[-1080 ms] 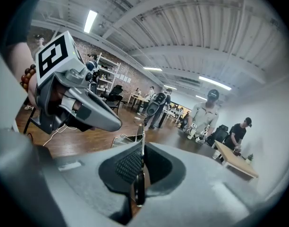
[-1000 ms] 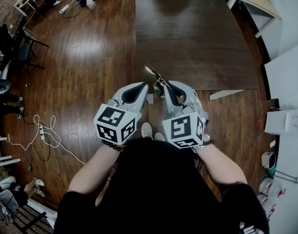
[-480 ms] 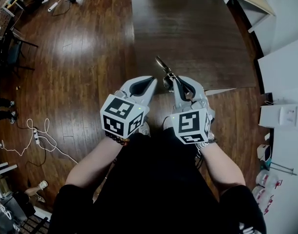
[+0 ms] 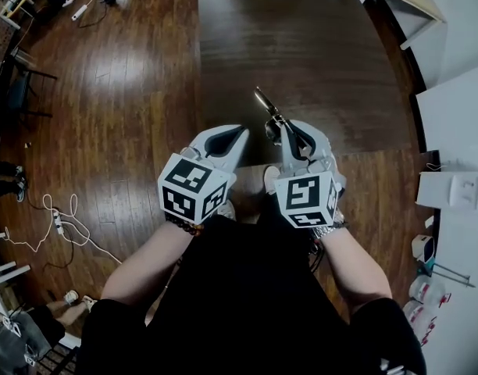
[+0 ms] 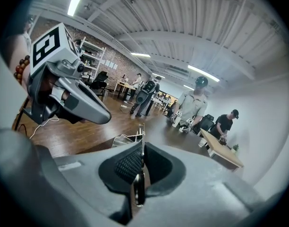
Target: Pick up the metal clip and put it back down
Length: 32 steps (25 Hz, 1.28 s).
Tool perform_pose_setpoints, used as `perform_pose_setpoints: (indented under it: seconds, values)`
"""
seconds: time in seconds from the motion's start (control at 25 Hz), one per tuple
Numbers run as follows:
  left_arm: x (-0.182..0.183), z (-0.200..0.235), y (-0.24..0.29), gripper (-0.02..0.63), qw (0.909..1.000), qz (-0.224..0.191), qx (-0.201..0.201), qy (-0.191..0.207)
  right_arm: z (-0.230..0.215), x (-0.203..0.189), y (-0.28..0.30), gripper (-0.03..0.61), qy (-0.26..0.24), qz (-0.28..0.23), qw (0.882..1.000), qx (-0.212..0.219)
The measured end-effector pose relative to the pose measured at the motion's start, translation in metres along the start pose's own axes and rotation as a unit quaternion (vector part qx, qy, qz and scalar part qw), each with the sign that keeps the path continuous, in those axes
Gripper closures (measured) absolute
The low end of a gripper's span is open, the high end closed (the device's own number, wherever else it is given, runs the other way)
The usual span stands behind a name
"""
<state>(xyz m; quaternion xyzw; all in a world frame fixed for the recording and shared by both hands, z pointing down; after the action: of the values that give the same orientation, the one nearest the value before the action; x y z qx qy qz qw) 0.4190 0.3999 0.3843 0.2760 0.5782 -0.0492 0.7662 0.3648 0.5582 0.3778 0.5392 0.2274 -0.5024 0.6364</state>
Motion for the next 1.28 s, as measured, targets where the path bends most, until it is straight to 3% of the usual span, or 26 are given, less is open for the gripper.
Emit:
perform_pose_setpoints:
  seconds: [0.32,0.68,0.96,1.28]
  values:
    - [0.015,0.002,0.086,0.598,0.9991,0.027,0.020,-0.026,-0.081,-0.036,0.053,0.584,-0.018,0.028,0.999,0.017]
    - [0.014,0.006,0.188,0.598,0.9959,0.053,0.042,-0.060,-0.161,-0.088,0.123,0.584,-0.071,0.058,0.995,0.041]
    - [0.011,0.009,0.234,0.598,0.9932,0.065,0.053,-0.081,-0.190,-0.117,0.163,0.584,-0.118,0.077,0.989,0.054]
    - [-0.002,0.028,0.255,0.598,0.9897,0.084,0.058,-0.100,-0.188,-0.138,0.205,0.584,-0.168,0.087,0.980,0.055]
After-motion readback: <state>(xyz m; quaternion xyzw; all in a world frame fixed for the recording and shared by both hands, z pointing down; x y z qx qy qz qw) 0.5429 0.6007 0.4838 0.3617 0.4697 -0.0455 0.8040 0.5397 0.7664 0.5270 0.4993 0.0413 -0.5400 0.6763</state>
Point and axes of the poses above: the fingertips, and each gripper's own axes: y forward along the fingers, z to its left, x out of its top, the point moved 10 cm from there along -y, backward along the fingers, and after that the axes turned 7 degrees about y, right-handed, at the moved point
